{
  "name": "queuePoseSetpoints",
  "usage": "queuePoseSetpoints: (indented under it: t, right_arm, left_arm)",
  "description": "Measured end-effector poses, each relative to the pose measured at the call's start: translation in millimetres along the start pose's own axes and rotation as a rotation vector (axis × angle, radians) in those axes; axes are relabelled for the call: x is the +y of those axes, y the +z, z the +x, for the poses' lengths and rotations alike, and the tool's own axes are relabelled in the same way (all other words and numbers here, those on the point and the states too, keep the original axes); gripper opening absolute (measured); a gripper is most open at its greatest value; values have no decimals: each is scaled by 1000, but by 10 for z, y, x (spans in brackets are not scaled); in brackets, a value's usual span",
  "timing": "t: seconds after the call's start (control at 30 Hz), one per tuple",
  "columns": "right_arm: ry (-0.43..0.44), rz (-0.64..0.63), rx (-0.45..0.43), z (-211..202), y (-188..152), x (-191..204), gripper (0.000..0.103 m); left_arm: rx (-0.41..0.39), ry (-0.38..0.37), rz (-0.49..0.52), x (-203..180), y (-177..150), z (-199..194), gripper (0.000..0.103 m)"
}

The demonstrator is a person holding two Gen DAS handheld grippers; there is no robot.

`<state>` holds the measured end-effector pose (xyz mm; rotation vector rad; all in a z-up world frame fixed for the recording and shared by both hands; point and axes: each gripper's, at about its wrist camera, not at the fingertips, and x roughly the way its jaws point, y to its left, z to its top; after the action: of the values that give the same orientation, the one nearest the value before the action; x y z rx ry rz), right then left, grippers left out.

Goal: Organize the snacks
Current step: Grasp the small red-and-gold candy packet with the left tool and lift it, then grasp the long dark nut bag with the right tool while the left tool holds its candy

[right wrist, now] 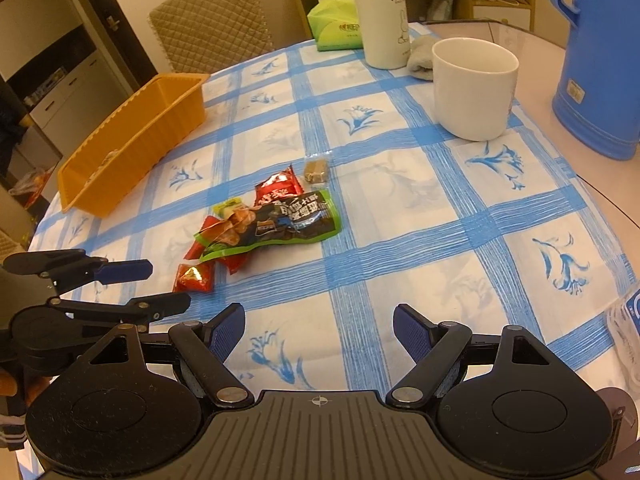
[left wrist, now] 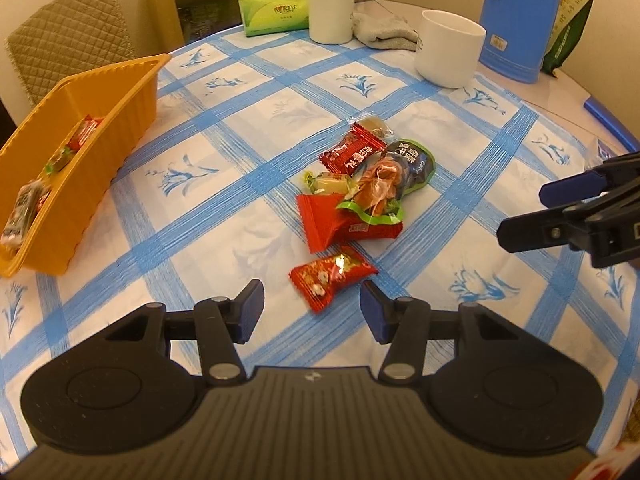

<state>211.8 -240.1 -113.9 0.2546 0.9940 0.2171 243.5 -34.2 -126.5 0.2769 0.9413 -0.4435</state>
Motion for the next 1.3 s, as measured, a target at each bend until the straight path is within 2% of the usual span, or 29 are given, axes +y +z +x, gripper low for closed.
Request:
queuePoseSetpoints:
  t: [0.33,0.47,0.53,0.73,0.77,0.87,1.07,1.3]
  right_arm:
    - [-32,46,-6,18,21,-92,81]
    - [-41,60,-7,27,33,-119,81]
    - [-44,65,-7,33,39,-126,81]
    - [-48,71,-8,52,62,-130,81]
    - [-48,71,-9,52,62,-130,81]
    - [-45,67,-9,66,84,-107,81]
    - [-26,54,-23,97,160,-15,81]
    - [9,56,-54,195,371,130,81]
  left_arm:
    - [8,-56,49,-30,113,158,49]
    - [12,-86,48,-52,142,195,40]
    - [10,-96,51,-73,150,200,39]
    - [9,-114,42,-77,136,204,25]
    - [10,-115,40,-76,129,199,21]
    - [12,-119,25,-62,102,171,19]
    - [13,-105,-30,27,-5,63,18]
    - [-1,-49,-125,300,-140,-152,18]
